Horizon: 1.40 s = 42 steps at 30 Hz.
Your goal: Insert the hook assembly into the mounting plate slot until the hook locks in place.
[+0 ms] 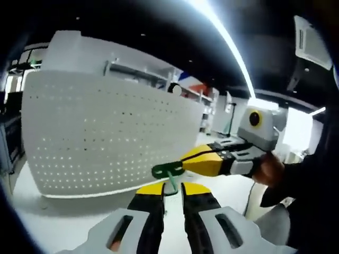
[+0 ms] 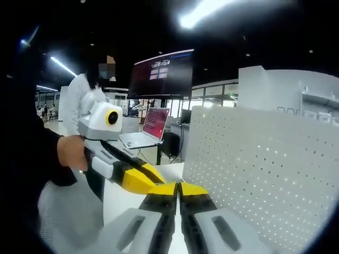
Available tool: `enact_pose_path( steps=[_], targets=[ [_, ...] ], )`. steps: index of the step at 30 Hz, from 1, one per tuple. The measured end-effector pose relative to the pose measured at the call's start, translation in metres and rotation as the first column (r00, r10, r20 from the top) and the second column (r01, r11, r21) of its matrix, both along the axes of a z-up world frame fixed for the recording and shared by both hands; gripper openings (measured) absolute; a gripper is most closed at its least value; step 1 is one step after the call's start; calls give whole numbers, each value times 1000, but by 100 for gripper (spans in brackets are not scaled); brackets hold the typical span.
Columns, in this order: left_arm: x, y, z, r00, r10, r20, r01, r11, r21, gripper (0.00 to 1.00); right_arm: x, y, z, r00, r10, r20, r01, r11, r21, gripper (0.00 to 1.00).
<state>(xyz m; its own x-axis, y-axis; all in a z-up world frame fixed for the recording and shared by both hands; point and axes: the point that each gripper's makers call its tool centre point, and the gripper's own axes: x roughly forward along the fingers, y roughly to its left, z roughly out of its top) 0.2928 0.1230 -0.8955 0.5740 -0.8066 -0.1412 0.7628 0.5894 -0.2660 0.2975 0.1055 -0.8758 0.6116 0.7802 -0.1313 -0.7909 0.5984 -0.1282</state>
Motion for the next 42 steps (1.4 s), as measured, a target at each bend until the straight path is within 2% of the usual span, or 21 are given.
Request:
enact_pose_path(
  steps=[8, 11, 15, 17, 27, 36, 40, 42],
  targets=[
    [-1, 2, 2, 994, -3, -108, -13, 989, -145, 17, 0, -1, 7, 1000, -4, 22, 3, 1000, 22, 0],
    [-1, 3, 8, 987, -21, -162, -18, 971, -237, 15, -1, -1, 9, 999, -3, 33, 2, 1000, 27, 0],
    [0, 3, 7, 981, -28, -190, -24, 964, -266, 12, -2, -1, 13, 999, 0, 52, -2, 999, 36, 0],
    [-1, 3, 10, 977, -38, -210, -30, 951, -309, 12, -2, 0, 14, 998, 2, 62, -4, 999, 34, 0],
    [0, 4, 13, 977, -27, -210, -41, 949, -313, 8, -3, 0, 14, 995, 10, 100, -12, 1000, 26, 0],
    [-1, 5, 19, 986, -28, -162, -21, 956, -293, 5, -3, 0, 13, 994, 10, 108, -11, 1000, 13, 0],
    [-2, 4, 20, 989, -22, -144, -17, 965, -263, 4, -3, 0, 10, 995, 3, 101, -2, 1000, -4, 0],
    [-1, 4, 19, 992, -5, -122, -23, 974, -226, 4, -3, 0, 8, 995, 0, 96, 2, 1000, -15, 0]
  ],
)
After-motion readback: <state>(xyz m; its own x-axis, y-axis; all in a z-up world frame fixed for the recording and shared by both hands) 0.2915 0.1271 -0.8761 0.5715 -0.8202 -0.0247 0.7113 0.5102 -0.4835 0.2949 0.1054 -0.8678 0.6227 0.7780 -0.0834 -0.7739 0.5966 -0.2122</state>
